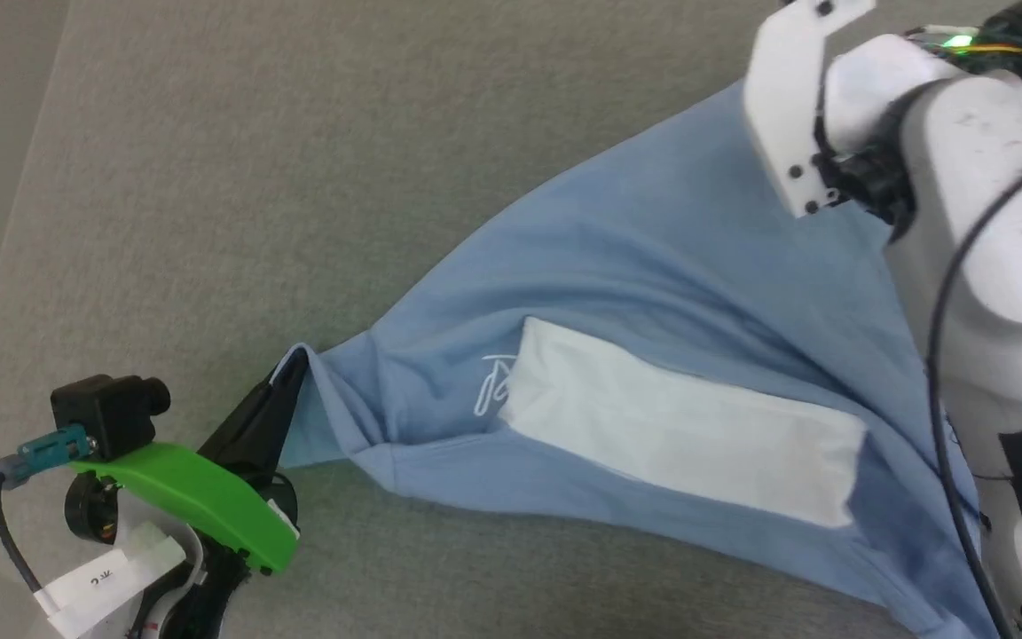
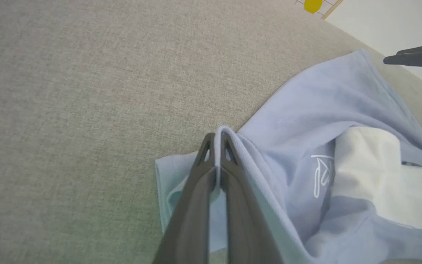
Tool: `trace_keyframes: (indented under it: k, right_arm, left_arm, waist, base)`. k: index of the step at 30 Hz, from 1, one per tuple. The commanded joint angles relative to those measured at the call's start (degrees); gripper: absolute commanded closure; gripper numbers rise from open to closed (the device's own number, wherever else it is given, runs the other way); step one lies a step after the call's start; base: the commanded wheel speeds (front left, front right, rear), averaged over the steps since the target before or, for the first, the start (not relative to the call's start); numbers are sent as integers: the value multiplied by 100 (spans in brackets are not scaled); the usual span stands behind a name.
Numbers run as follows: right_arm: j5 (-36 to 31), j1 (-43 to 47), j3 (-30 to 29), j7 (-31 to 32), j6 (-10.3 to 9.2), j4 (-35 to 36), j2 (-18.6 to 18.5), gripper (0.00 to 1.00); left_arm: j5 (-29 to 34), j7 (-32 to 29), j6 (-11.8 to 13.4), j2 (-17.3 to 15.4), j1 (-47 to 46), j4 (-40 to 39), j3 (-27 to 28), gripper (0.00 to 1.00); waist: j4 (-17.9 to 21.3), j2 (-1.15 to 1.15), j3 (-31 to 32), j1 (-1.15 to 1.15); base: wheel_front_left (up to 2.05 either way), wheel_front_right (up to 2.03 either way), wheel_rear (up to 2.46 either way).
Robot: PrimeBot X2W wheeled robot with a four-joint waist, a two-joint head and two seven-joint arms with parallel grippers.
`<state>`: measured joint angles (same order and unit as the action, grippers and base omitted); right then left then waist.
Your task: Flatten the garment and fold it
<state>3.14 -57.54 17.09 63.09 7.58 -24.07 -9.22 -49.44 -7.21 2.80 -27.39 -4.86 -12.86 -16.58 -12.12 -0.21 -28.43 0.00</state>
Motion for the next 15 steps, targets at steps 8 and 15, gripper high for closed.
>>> trace_keyframes:
  k: [8, 15]
  right_arm:
    - [140, 19, 394, 711, -9, -279, -66, 0]
    - [315, 92, 190, 668, -9, -11, -216, 100]
  left_arm:
    - [-95, 120, -85, 84, -176, 158, -16, 100]
    - [-92, 116, -46, 57, -124, 240, -16, 100]
  waist:
    - [-409, 21, -488, 0]
    - [-211, 21, -274, 0]
  base:
    - [0, 0, 0]
    - [0, 0, 0]
